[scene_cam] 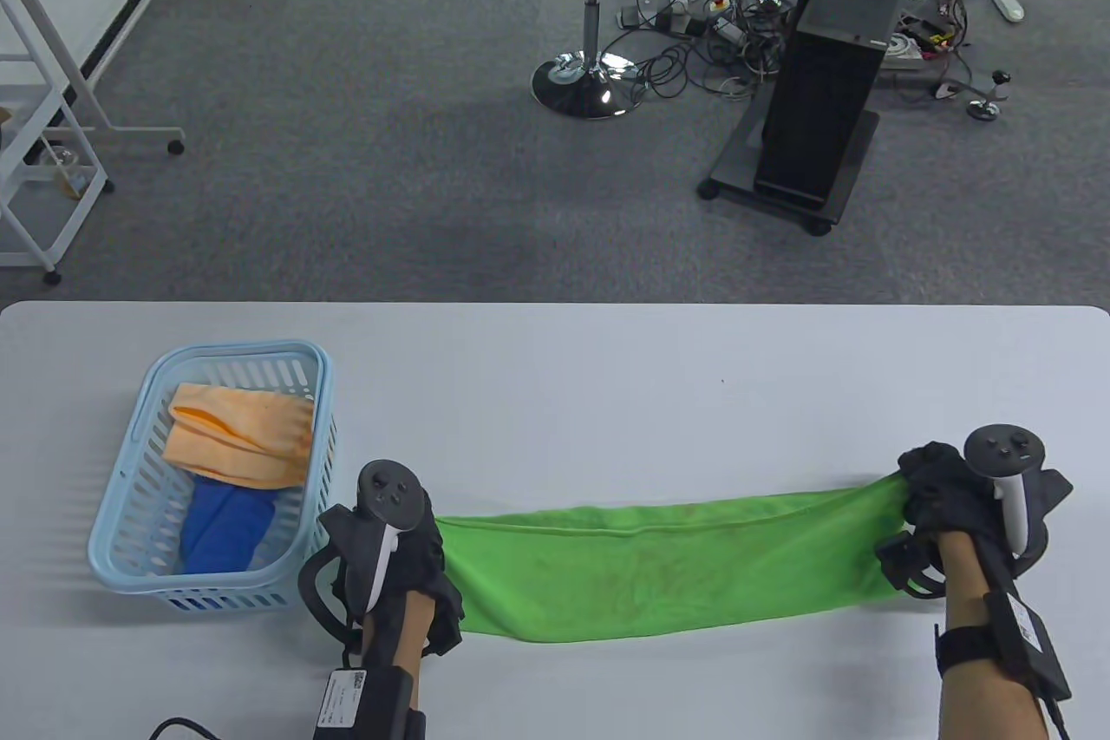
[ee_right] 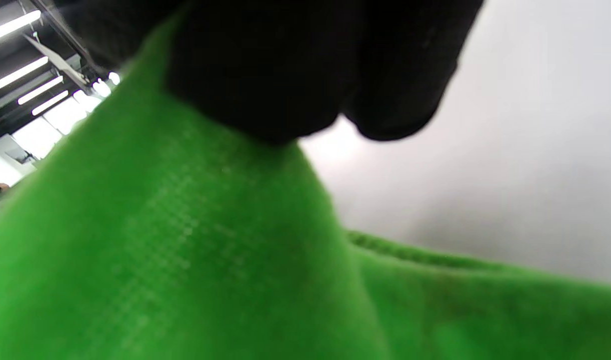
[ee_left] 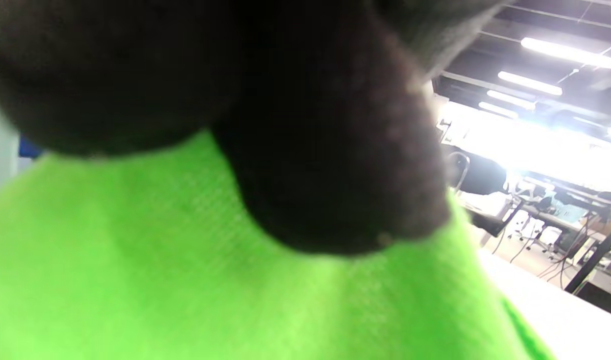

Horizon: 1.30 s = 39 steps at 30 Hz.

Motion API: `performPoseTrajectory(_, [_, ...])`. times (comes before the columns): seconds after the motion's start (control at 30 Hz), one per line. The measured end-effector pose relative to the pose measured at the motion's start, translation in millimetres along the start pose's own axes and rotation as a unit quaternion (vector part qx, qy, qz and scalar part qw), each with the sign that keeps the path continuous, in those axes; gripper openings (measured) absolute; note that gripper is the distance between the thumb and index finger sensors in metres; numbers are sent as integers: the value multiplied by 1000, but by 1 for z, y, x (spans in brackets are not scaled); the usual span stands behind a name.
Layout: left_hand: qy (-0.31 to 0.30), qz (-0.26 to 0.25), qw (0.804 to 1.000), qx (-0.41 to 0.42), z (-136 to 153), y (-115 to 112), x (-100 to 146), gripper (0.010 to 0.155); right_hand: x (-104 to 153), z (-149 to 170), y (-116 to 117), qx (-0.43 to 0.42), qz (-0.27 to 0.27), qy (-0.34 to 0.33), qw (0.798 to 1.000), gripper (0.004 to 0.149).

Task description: Roll rectangular towel into towel roll

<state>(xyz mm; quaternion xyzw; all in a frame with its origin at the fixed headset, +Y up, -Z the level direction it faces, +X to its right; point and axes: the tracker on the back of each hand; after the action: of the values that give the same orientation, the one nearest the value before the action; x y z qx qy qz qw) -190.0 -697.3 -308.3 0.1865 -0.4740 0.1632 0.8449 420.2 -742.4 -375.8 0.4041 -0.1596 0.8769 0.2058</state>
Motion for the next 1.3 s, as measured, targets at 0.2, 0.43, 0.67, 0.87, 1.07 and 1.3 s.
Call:
performPoseTrajectory(0.2, [-13, -23, 999, 44, -1, 7, -1, 45, -4, 4, -7, -15, 22, 11, 1000, 45])
performPoseTrajectory(0.43, [22, 48, 998, 15, -6, -4, -8, 74, 2, -5, 3, -3, -3, 4, 1000, 64])
performPoseTrajectory(0.67, [18, 71, 997, 23, -7, 14, 5, 82, 28, -26, -21, 43, 24, -16, 999, 70])
performPoseTrajectory(0.87, [-54, 91, 994, -14, -24, 12, 33, 71, 60, -59, -34, 117, 30, -64, 991, 71])
performPoseTrajectory(1.07, [-191, 143, 971, 15, -54, -30, 65, 56, 98, -114, 4, 126, -11, -194, 973, 63])
performPoseTrajectory(1.3, [-292, 239, 920, -101, -85, -105, 94, 53, 145, -179, 108, 221, -111, -297, 922, 60])
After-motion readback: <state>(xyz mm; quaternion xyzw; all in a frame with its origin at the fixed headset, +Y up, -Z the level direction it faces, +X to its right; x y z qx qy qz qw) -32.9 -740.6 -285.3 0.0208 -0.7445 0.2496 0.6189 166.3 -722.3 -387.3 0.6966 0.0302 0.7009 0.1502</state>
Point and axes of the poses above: the tracker on the back of each hand, its own z axis roughly to the little-finger side, its own x axis roughly from the fingertips to the wrist, y = z × x, and after that the axes turned 8 degrees about x, right-handed
